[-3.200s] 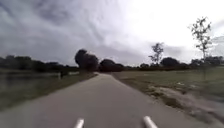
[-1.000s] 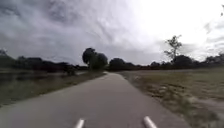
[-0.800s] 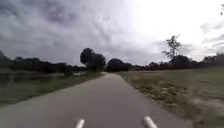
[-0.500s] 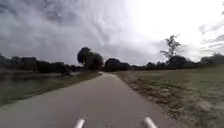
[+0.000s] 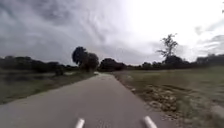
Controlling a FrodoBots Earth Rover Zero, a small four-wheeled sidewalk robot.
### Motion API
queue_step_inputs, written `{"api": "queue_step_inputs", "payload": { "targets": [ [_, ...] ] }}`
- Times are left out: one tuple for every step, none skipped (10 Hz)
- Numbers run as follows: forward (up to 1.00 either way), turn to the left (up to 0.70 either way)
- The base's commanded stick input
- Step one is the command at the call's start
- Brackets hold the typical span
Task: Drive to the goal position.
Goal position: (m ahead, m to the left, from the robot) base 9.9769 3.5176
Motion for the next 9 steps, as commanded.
{"api": "queue_step_inputs", "payload": {
  "targets": [
    [0.69,0.35],
    [0.69,0.35],
    [0.69,0.35],
    [0.69,0.35],
    [0.69,0.35],
    [0.69,0.35],
    [0.69,0.35],
    [0.69,0.35],
    [0.69,0.35]
  ]
}}
